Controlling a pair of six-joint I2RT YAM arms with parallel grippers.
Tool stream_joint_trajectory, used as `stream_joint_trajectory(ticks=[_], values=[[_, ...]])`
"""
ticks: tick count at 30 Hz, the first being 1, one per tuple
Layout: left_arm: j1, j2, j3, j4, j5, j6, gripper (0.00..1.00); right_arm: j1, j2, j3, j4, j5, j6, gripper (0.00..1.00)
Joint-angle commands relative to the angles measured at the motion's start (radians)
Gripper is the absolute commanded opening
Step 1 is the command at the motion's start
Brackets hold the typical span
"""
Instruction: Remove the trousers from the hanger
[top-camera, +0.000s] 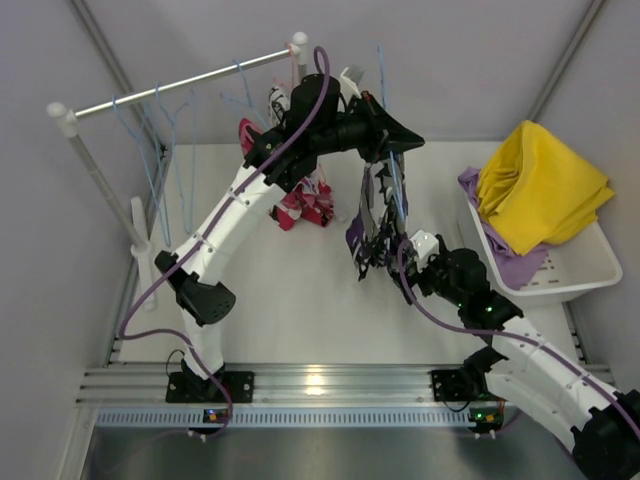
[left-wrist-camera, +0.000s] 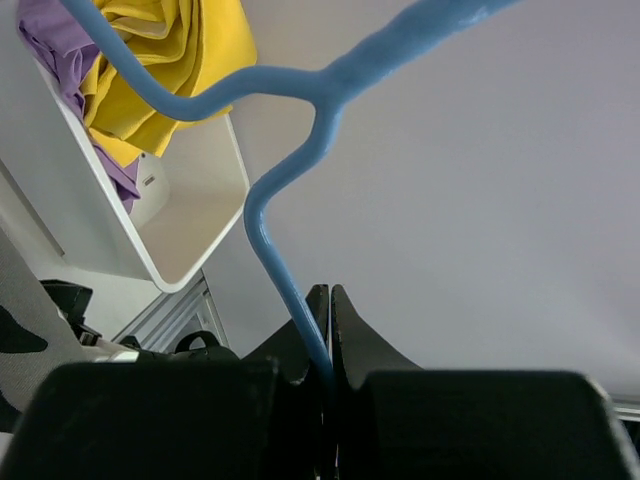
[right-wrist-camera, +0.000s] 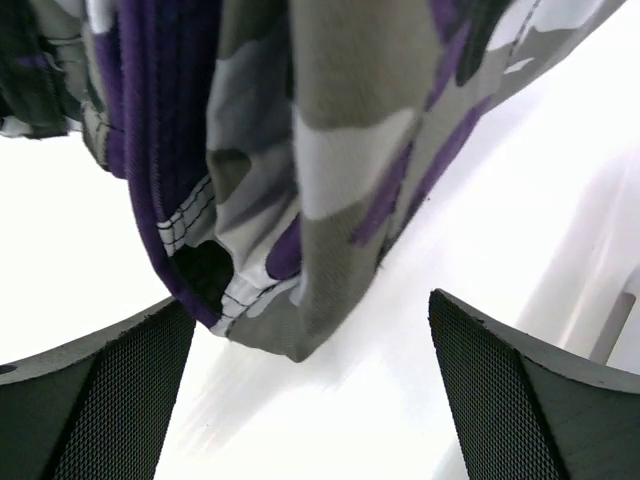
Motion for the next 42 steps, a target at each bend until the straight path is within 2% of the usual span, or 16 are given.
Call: stream_joint_trajectory(ticks=[1, 8, 19, 27, 28, 33, 36, 37, 40, 42], values=[[0.003, -0.113, 0.066, 0.192, 0.021, -0.018, 0.00, 0.017, 0.012, 0.050, 0.014, 0.008, -0.013, 0.95], [0.003, -0.124, 0.057, 0.194, 0.019, -0.022, 0.00, 0.031, 0.075, 0.079, 0.186, -0.062, 0.145, 0.99], [0.004, -0.130, 0.056, 0.194, 0.019, -0.021, 0.00, 0.092, 0.154, 0.113, 0.216, -0.048, 0.182, 0.99], [0.006, -0.124, 0.052, 0.188, 0.010, -0.019, 0.00, 0.210, 0.139, 0.121, 0.173, 0.106, 0.211, 0.99], [0.006, -0.122, 0.052, 0.186, 0.009, -0.021, 0.00, 0.232, 0.135, 0.122, 0.166, 0.182, 0.224, 0.99], [0.006, -0.121, 0.051, 0.188, 0.009, -0.025, 0.00, 0.235, 0.135, 0.124, 0.193, 0.375, 0.252, 0.99], [0.006, -0.122, 0.043, 0.188, 0.009, -0.024, 0.00, 0.233, 0.139, 0.122, 0.213, 0.445, 0.240, 0.86], [0.006, -0.124, 0.043, 0.186, 0.010, -0.025, 0.00, 0.232, 0.142, 0.124, 0.216, 0.471, 0.231, 0.77], [0.006, -0.125, 0.040, 0.188, 0.015, -0.024, 0.00, 0.201, 0.144, 0.130, 0.245, 0.467, 0.237, 0.64], [0.006, -0.125, 0.034, 0.191, 0.018, -0.030, 0.00, 0.190, 0.150, 0.139, 0.261, 0.465, 0.241, 0.61]])
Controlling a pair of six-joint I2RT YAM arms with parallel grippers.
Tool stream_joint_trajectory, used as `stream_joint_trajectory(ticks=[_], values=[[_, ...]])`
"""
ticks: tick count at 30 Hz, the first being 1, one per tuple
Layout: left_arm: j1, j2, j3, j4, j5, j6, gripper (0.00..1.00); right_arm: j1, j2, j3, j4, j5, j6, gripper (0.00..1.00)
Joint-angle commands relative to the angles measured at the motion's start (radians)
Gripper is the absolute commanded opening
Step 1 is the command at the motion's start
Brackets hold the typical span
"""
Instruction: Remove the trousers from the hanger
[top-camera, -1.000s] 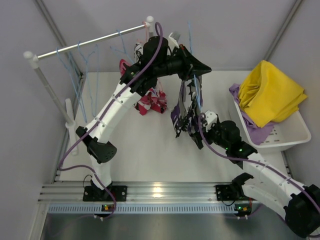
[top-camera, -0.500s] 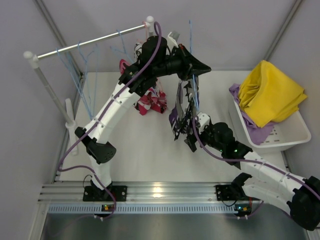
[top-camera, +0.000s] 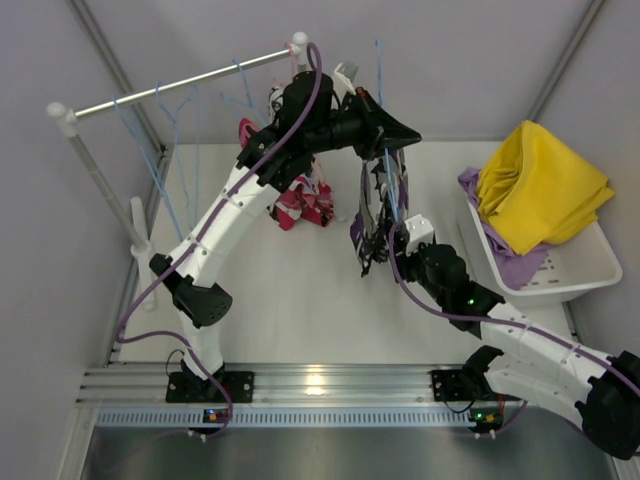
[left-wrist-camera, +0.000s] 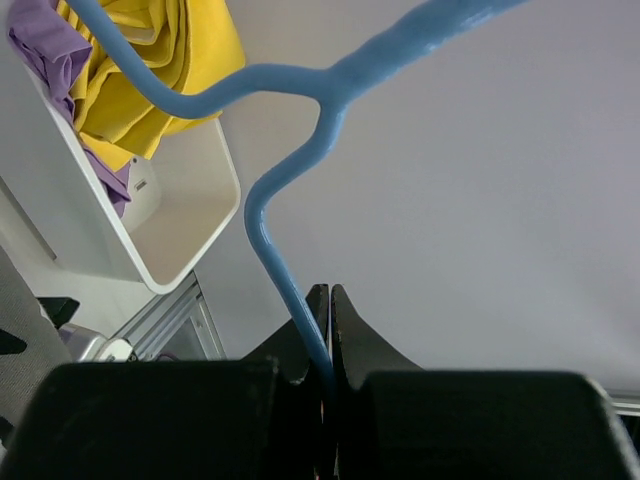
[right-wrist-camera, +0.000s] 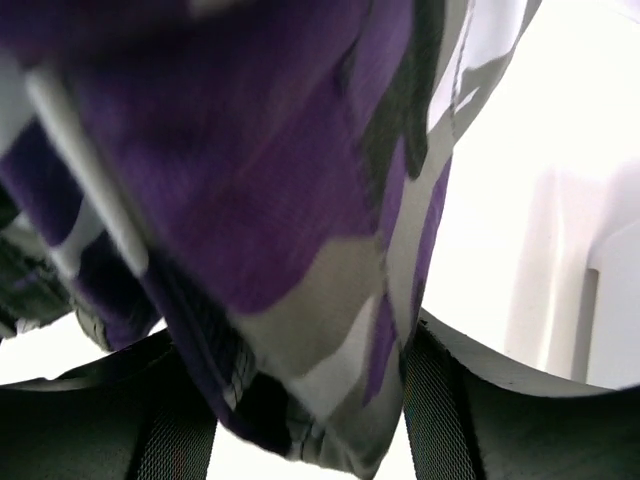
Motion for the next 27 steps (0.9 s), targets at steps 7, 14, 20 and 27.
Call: stream_joint_trajectory(ticks=[7, 14, 20, 27], values=[[0.000, -0.108, -0.010, 0.186, 0.029, -0.033, 0.00, -0.037, 0.014, 0.125, 0.214, 0.024, 0.015, 0.63], [-0.001, -0.106, -0.023, 0.194, 0.040, -0.048, 0.00, -0.051, 0.052, 0.174, 0.295, 0.009, -0.034, 0.64], [-0.004, -0.112, -0.049, 0.194, 0.052, -0.059, 0.00, -0.052, 0.094, 0.205, 0.352, 0.010, -0.054, 0.63], [-0.014, -0.116, -0.084, 0.189, 0.058, -0.065, 0.00, -0.060, 0.132, 0.277, 0.401, 0.015, -0.083, 0.58]])
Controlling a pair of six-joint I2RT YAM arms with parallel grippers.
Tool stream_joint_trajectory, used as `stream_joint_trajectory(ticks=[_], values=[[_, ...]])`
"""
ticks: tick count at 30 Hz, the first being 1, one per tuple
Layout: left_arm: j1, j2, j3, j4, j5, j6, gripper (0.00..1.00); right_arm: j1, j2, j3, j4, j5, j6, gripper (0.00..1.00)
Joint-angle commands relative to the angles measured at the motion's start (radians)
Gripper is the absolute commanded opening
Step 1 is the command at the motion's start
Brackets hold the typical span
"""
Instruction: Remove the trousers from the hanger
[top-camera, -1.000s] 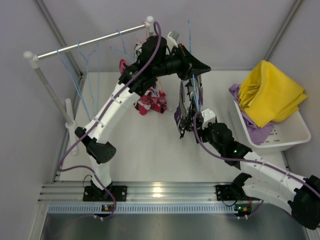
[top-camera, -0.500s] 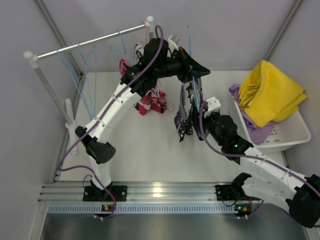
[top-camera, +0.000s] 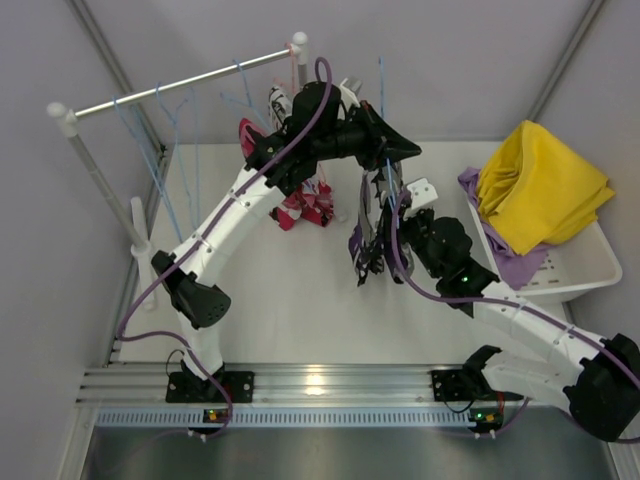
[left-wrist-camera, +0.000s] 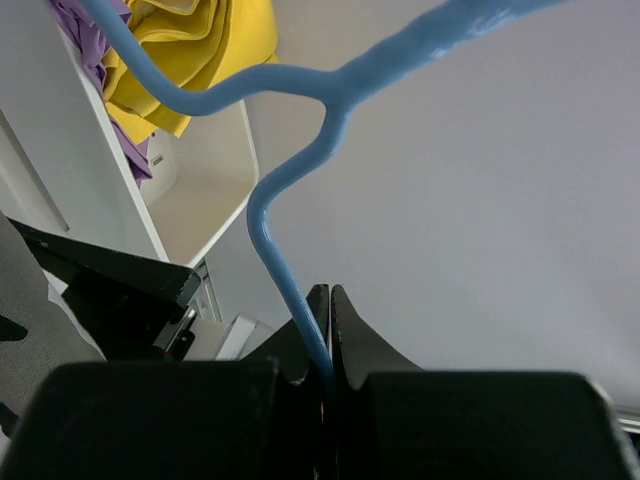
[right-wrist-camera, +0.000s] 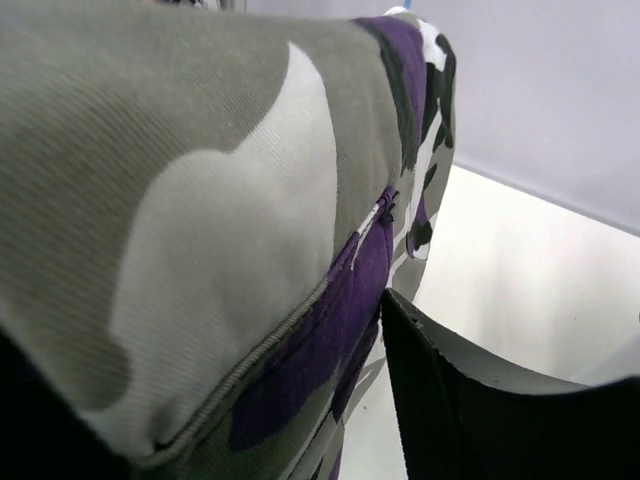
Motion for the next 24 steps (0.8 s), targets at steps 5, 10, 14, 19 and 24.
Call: stream_joint_trajectory(ticks=[5, 10, 14, 19, 24], values=[[-0.014, -0.109, -0.005, 0.167, 0.044, -0.039, 0.00, -0.036, -0.002, 0.114, 0.154, -0.004, -0.035, 0.33], [-0.010, -0.119, -0.018, 0.160, 0.034, -0.019, 0.00, -0.045, -0.038, 0.108, 0.128, -0.001, -0.049, 0.00], [0.012, -0.128, -0.048, 0.137, 0.016, 0.027, 0.00, -0.073, -0.086, 0.125, 0.077, -0.007, -0.020, 0.00], [0.027, -0.151, -0.185, 0.058, -0.068, 0.176, 0.00, -0.146, -0.120, 0.298, -0.064, -0.042, 0.120, 0.00], [0.027, -0.152, -0.317, 0.049, -0.088, 0.288, 0.00, -0.241, -0.109, 0.518, -0.180, -0.102, 0.314, 0.00]])
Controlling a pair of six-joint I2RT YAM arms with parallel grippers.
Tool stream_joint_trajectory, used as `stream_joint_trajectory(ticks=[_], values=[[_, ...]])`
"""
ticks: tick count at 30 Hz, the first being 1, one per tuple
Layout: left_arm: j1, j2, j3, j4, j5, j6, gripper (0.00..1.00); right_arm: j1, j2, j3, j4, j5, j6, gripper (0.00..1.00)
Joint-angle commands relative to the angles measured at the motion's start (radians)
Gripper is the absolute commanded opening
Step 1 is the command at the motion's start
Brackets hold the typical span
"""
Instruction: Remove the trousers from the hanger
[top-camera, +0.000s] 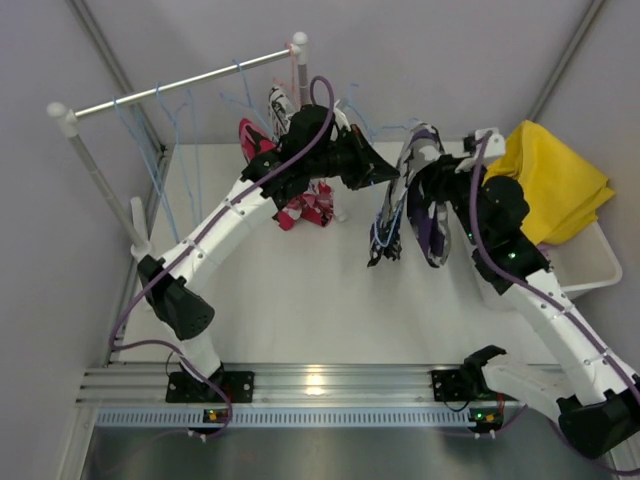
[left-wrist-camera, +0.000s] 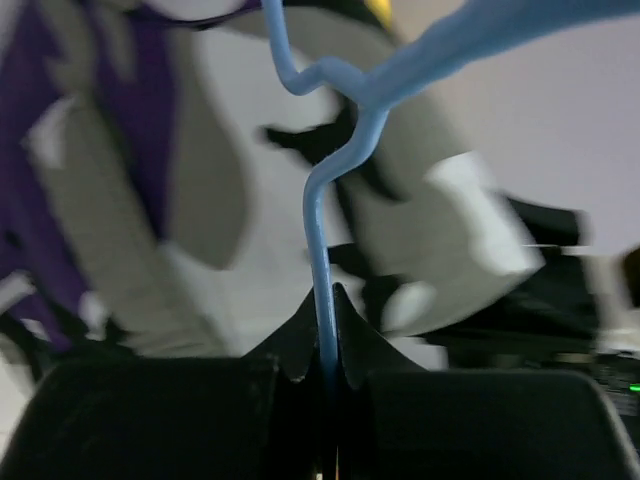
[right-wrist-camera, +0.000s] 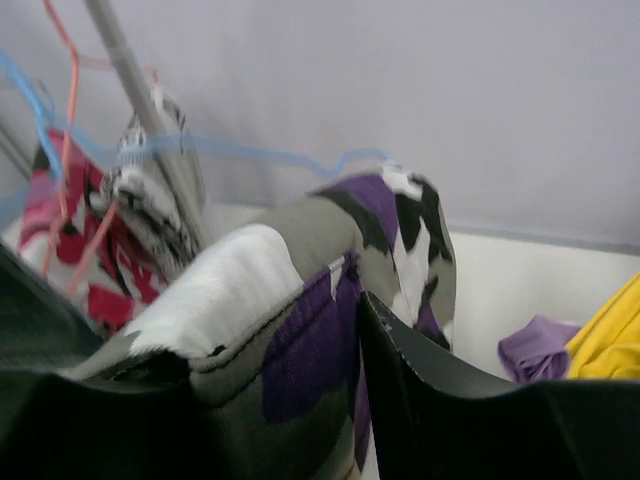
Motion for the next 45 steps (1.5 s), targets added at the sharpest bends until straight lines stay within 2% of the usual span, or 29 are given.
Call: stream_joint_trajectory(ticks=[1, 6, 11, 17, 20, 25, 27, 32, 34, 38, 39, 41, 45], values=[[0.004, -0.036, -0.072, 0.022, -0.035, 0.126, 0.00, -0.089, -0.049, 0.231, 0.077, -0.057, 0.195, 0.00], [0.003, -0.027, -0.147, 0.016, -0.057, 0.192, 0.00, -0.189, -0.034, 0.406, -0.006, -0.139, 0.364, 0.00], [-0.001, -0.013, -0.167, -0.016, -0.069, 0.230, 0.00, -0.268, -0.022, 0.558, -0.020, -0.154, 0.432, 0.00], [-0.013, -0.027, -0.217, -0.035, -0.097, 0.259, 0.00, -0.286, -0.017, 0.701, -0.042, 0.004, 0.341, 0.00], [-0.013, -0.036, -0.225, -0.039, -0.100, 0.264, 0.00, -0.286, -0.041, 0.718, -0.111, 0.111, 0.227, 0.00], [-0.013, -0.058, -0.214, -0.039, -0.110, 0.281, 0.00, -0.286, -0.101, 0.677, -0.114, 0.341, 0.020, 0.00], [-0.013, -0.068, -0.205, -0.044, -0.127, 0.288, 0.00, -0.286, -0.130, 0.643, -0.111, 0.413, -0.135, 0.00], [-0.013, -0.090, -0.198, -0.038, -0.150, 0.320, 0.00, -0.286, -0.207, 0.442, -0.011, 0.489, -0.446, 0.00], [-0.013, -0.097, -0.195, -0.042, -0.153, 0.321, 0.00, -0.288, -0.201, 0.369, -0.016, 0.513, -0.504, 0.00], [-0.013, -0.111, -0.181, -0.059, -0.143, 0.313, 0.00, -0.355, -0.164, 0.232, -0.026, 0.435, -0.547, 0.00], [-0.013, -0.113, -0.178, -0.062, -0.141, 0.310, 0.00, -0.405, -0.151, 0.212, -0.014, 0.417, -0.541, 0.00], [-0.013, -0.127, -0.162, -0.073, -0.143, 0.310, 0.00, -0.512, -0.095, 0.154, 0.015, 0.328, -0.530, 0.00], [-0.013, -0.154, -0.141, -0.069, -0.147, 0.336, 0.00, -0.594, 0.047, 0.066, 0.078, 0.222, -0.530, 0.00]])
